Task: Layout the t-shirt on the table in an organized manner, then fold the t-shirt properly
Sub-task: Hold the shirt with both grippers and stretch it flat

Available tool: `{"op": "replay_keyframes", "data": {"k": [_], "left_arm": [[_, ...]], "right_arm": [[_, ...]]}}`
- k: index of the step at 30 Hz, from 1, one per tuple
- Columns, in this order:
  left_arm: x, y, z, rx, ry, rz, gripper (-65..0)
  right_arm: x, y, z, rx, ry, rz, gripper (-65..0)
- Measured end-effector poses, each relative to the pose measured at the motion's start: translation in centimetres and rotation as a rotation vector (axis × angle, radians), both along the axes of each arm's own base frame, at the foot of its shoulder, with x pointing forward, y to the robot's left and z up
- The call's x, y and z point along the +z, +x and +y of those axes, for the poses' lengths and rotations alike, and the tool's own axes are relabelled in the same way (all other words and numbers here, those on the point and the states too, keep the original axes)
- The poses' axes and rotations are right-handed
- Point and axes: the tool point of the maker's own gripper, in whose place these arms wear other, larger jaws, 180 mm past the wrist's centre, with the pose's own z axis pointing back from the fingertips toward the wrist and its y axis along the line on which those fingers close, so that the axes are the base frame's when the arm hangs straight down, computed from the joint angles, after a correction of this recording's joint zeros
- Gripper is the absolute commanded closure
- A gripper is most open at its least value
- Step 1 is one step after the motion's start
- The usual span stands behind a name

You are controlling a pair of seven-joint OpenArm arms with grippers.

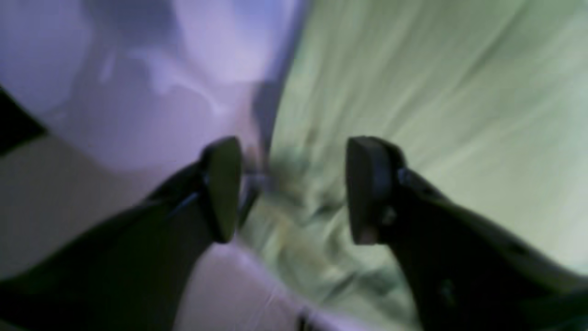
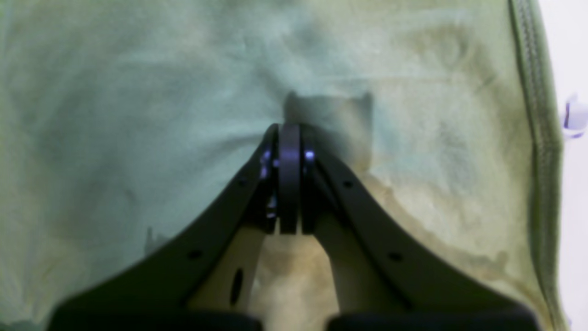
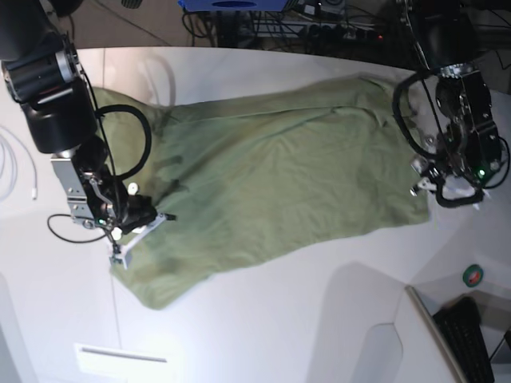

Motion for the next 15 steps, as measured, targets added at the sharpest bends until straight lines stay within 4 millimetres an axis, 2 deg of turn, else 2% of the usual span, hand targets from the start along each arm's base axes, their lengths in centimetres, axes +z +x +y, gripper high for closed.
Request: {"op": "replay_keyframes", "data": {"k": [3,7,9,12,15], "left_arm": [[1.4,1.8,1.0,0.042,-0.011,-0.051,-0.8],[0.6,3.2,0.5,0.06,-0.06,-0.039,0.0],[-0.2,3.4,0.9,0.065,-0.041,-0.044,0.0],[-2.8,2.6,2.0,0.073,0.003,0.002,0.0],[-5.5,3.2,0.6,-0.021,0.024,0.093,0.0]], "right_arm": [[0.0,-0.1,-0.7,-0.008,0.002,-0.006,0.0],[0.5,-1.7,-2.4,0.015,-0.047,-0.024,0.0],[0.8,-2.6,-2.9,0.026,-0.06,-0.025,0.0],[0.9,-3.2,-3.2,0.037,-0.07,-0.024,0.0],[0.8,-3.3,-3.1,0.035,-0.068,-0.012,0.0]]}}
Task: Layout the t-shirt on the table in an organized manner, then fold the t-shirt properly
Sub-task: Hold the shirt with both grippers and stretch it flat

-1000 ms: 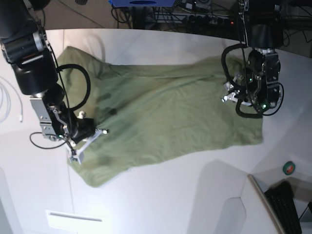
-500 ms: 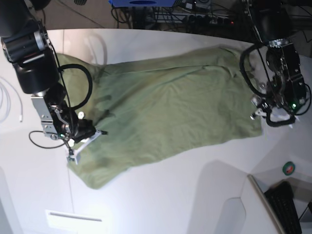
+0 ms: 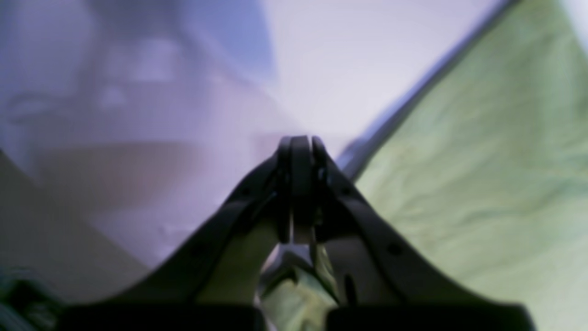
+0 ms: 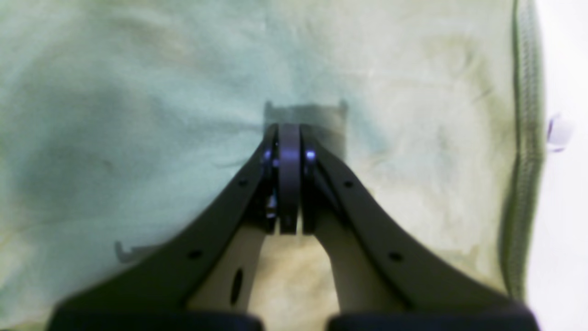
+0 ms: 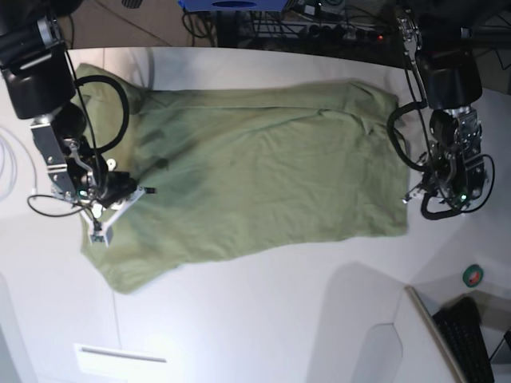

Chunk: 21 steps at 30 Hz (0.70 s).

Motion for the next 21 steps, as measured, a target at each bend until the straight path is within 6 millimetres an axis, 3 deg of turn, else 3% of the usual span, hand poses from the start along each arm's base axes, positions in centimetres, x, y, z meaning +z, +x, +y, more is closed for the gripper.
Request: {"op": "replay_keyframes", "data": {"k": [3,6,8,12,21], "left_arm": [[-0.8,2.7,-2.0,-0.08,0.011,-0.011,0.0],[-1.7,3.6,-3.2,-0.1,-0.002,0.006,0.0],[-2.0,4.0,-3.2,-0.093,-0.005,0.022,0.0],[-2.1,6.6,-3.9,-0.091,0.013,0.005,0.0],[-1.8,12.0,-5.4,-0.32,0.23,-0.041,0.0]], "right_arm": [[0.0,-0.2,0.1,0.001,0.003,0.014,0.0],[-0.2,-0.4,0.1,0.004,0.0,0.017,0.0],[-0.2,-0.5,0.1,0.004,-0.002,0.015,0.0],[-0.2,-0.5,-0.1,0.001,-0.003,0.021,0.0],[-0.3,-0.7,-0.1,-0.003,0.001,0.023,0.0]]}}
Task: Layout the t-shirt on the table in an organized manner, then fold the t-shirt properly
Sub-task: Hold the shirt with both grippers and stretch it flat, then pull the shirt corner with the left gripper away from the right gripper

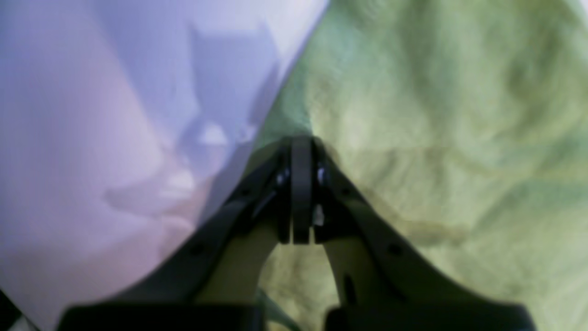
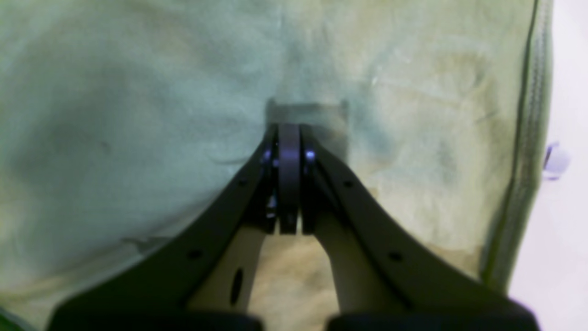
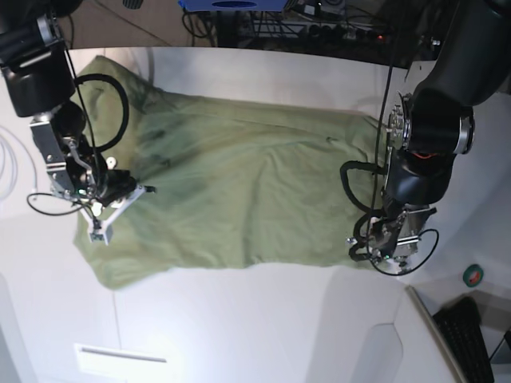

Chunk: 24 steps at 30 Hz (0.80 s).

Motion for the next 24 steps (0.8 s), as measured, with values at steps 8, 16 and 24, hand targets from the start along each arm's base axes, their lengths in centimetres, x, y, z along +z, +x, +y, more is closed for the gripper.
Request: {"op": "replay_keyframes", "data": {"k": [8,16,24], "left_arm": [[7.2,8.1,-3.0,-0.044,-0.045,-0.136,0.0],[10.0,2.2,-0.5,-0.095,-0.097,-0.213,0.0],[13.0,-7.0,4.6,-0.281,0.02,-0.348,0.0]], "right_arm": [[1.5,0.0,-0.2,0.002,0.014,-0.016,0.0],[7.1,-3.0,-4.4,-0.16,0.056,-0.207,0.0],[7.7,-7.7,-8.5,-0.332,0.048,-0.223,0.0]]}}
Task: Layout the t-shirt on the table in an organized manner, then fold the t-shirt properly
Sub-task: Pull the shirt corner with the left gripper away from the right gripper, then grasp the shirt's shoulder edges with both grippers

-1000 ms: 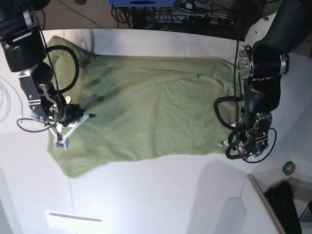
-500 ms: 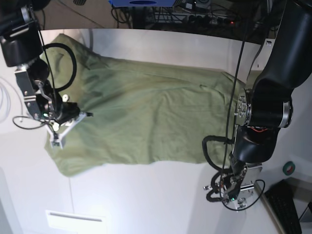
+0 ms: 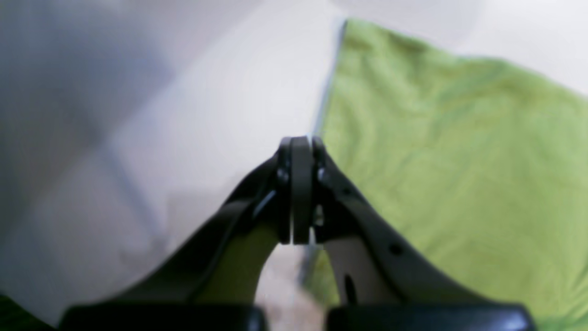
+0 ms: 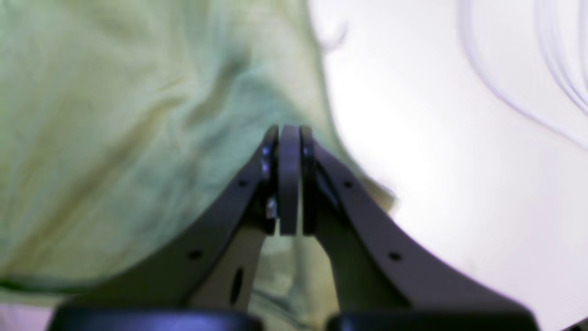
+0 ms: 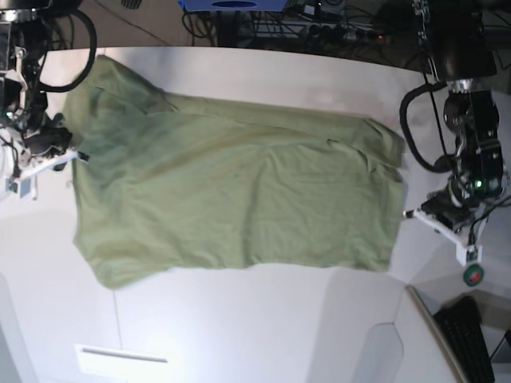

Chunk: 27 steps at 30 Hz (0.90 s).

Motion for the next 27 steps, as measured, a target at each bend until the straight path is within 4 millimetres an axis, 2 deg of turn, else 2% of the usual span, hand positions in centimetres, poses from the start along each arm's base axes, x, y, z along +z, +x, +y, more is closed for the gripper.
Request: {"op": "replay_keyframes", "data": {"k": [3,6,7,9,11,13,16,18,21,24,27], "left_arm": [[-0.2,-3.8,1.5,-0.031,0.07,-0.017,0.0],[0.1,-5.0,0.1,-0.122,0.083,-0.058,0.0],[-0.2,-5.4,-0.1,-0.125,0.074,-0.049,-2.8],[-1.7,-6.4,0.2,-0.114,0.067,-0.004,-15.3],[-4.0,-7.7,0.9,-0.086,0.047,0.064,-26.8],[-5.7,-8.6,1.3,-0.067,0.031,0.114,-35.1],[-6.5,-8.1,0.8,-0.078,0.023,0.128,-39.0],[-7.3,-7.7,-0.5,-0.135,0.006,0.145,-39.2],[-8.8,-7.9,-2.6,-0.246,-0.042,0.186,-39.2],[-10.0,-7.6,-1.9,-0.22,-0.064,0.214,-39.2],[-10.4,-7.0,-1.2,-0.198,-0.071,0.219,-39.2]], "right_arm": [[-0.7,-1.2,-0.6,-0.033,0.002,0.026,0.0],[-1.1,-1.7,-0.3,-0.029,0.014,0.041,0.0],[-1.1,-1.7,-0.2,-0.029,0.014,0.042,0.0],[-1.0,-1.6,-0.3,-0.028,0.013,0.039,0.0],[-1.0,-1.6,-0.3,-0.028,0.011,0.038,0.0],[-1.2,-1.7,0.1,-0.033,0.023,0.037,0.0],[-1.4,-1.8,0.7,-0.034,0.044,0.04,0.0],[-1.4,-1.8,0.5,-0.033,0.031,0.042,0.0],[-1.6,-1.8,1.6,-0.028,0.058,0.039,0.0],[-1.6,-1.9,2.5,0.043,0.07,0.031,0.0],[-1.8,-2.3,2.8,0.065,0.074,0.037,0.0]]}}
